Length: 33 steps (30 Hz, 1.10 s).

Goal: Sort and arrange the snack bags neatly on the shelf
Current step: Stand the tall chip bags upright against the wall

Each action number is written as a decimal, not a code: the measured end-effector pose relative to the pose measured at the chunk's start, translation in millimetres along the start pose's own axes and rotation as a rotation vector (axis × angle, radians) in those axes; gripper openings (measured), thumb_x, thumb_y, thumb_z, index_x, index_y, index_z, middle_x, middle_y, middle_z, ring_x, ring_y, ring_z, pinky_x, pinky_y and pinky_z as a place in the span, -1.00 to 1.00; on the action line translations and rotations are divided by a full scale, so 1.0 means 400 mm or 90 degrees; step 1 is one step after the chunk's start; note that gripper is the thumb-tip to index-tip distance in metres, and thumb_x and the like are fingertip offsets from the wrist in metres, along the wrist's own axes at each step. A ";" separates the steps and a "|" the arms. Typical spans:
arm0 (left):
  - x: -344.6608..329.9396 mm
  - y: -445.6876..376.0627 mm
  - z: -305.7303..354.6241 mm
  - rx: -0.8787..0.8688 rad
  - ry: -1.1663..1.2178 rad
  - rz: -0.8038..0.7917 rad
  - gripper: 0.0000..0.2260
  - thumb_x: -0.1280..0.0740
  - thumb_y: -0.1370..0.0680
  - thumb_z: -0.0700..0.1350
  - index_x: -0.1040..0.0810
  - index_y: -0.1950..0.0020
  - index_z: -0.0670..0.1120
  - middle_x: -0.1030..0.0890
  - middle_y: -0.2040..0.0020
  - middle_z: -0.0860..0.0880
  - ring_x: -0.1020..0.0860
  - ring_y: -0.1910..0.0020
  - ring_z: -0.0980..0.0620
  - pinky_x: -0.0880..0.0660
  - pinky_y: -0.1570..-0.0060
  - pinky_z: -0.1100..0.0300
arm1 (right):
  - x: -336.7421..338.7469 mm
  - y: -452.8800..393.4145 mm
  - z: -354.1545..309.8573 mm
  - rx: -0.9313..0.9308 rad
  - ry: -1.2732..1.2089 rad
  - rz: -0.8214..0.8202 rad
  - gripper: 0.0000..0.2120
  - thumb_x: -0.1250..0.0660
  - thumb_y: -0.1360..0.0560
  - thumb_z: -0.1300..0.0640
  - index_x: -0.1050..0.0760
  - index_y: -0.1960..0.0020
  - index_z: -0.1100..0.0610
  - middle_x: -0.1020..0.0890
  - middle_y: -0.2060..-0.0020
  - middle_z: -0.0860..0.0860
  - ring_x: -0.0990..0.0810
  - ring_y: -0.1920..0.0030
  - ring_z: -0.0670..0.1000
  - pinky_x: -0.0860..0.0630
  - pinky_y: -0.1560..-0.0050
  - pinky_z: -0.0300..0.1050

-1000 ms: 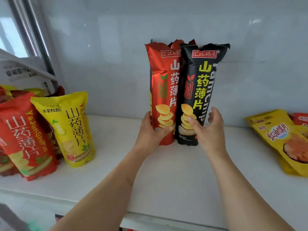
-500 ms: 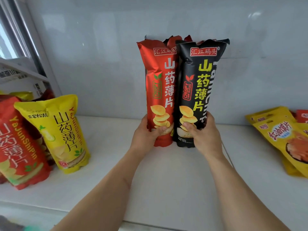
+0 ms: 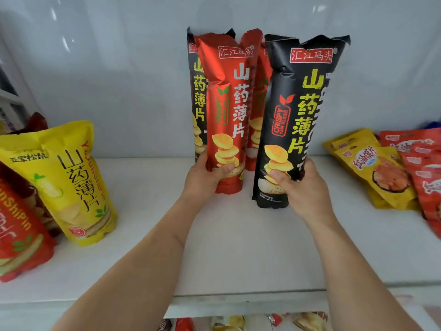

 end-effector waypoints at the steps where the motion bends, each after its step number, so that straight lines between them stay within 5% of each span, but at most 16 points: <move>1: -0.008 0.002 0.001 -0.003 0.003 -0.010 -0.35 -0.52 -0.47 0.09 -0.37 -0.51 0.10 -0.57 -0.33 0.10 -0.54 -0.28 0.04 -0.50 -0.30 0.03 | 0.006 0.009 0.000 -0.004 -0.001 0.002 -0.57 -0.51 -0.42 -0.07 -0.39 -0.20 -0.22 -0.57 0.02 -0.36 -0.56 -0.06 -0.13 -0.39 0.00 -0.24; 9: -0.053 0.043 0.023 0.004 0.050 -0.072 -0.36 -0.51 -0.51 0.00 -0.33 -0.54 0.07 -0.58 -0.29 0.12 -0.55 -0.17 0.21 -0.50 -0.05 0.30 | 0.064 0.075 -0.006 -0.006 -0.008 -0.004 -0.51 -0.50 -0.43 -0.07 -0.43 -0.30 -0.11 -0.60 -0.07 -0.23 -0.58 -0.10 -0.10 -0.42 -0.03 -0.20; 20: -0.171 0.066 0.051 0.043 0.043 -0.083 -0.35 -0.52 -0.50 -0.01 -0.33 -0.52 0.03 -0.55 -0.28 0.08 -0.53 -0.26 0.00 -0.50 -0.11 0.12 | 0.172 0.143 0.016 0.005 -0.057 -0.047 -0.54 -0.52 -0.42 -0.04 -0.45 -0.26 -0.13 -0.64 -0.06 -0.27 -0.62 -0.05 -0.24 -0.53 -0.07 -0.16; 25: -0.199 0.092 0.057 0.048 -0.032 -0.070 -0.27 -0.49 -0.50 0.09 -0.23 -0.57 -0.03 -0.45 -0.41 0.03 -0.55 -0.16 0.07 -0.47 0.00 0.24 | 0.196 0.163 0.018 0.018 -0.082 -0.070 -0.56 -0.53 -0.42 -0.01 -0.41 -0.15 -0.32 -0.62 0.00 -0.39 -0.58 0.00 -0.38 -0.51 -0.05 -0.25; 28: -0.171 0.136 0.049 0.060 -0.080 -0.028 -0.21 -0.40 -0.51 0.26 -0.16 -0.62 0.00 -0.36 -0.51 0.03 -0.45 -0.37 -0.01 -0.40 -0.19 0.13 | 0.193 0.172 0.025 0.016 -0.108 -0.093 -0.49 -0.54 -0.40 0.00 -0.35 -0.14 -0.40 -0.58 0.04 -0.50 -0.56 0.01 -0.43 -0.47 0.04 -0.43; 30: -0.150 0.182 0.060 0.048 -0.076 -0.011 -0.30 -0.32 -0.55 0.27 -0.23 -0.60 0.02 -0.39 -0.49 0.07 -0.40 -0.42 0.01 -0.36 -0.24 0.13 | 0.173 0.184 0.040 0.010 -0.113 -0.118 -0.42 -0.56 -0.38 -0.01 -0.34 -0.25 -0.32 -0.57 0.03 -0.48 -0.54 0.02 -0.45 -0.44 0.11 -0.50; 33: -0.140 0.267 0.089 0.007 -0.036 -0.042 -0.66 -0.28 -0.57 0.20 -0.46 -0.33 0.17 -0.54 -0.16 0.36 -0.51 -0.19 0.23 -0.38 -0.10 0.35 | 0.132 0.209 0.050 0.000 -0.121 -0.139 -0.40 -0.57 -0.36 -0.04 -0.35 -0.28 -0.20 -0.55 -0.01 -0.41 -0.51 0.03 -0.49 -0.44 0.14 -0.53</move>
Point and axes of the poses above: each hand's wrist, its own y-axis away from the middle knuckle, its own x-axis out of the back of the hand, z = x × y, the point moved 8 cm from there along -y, towards the middle knuckle
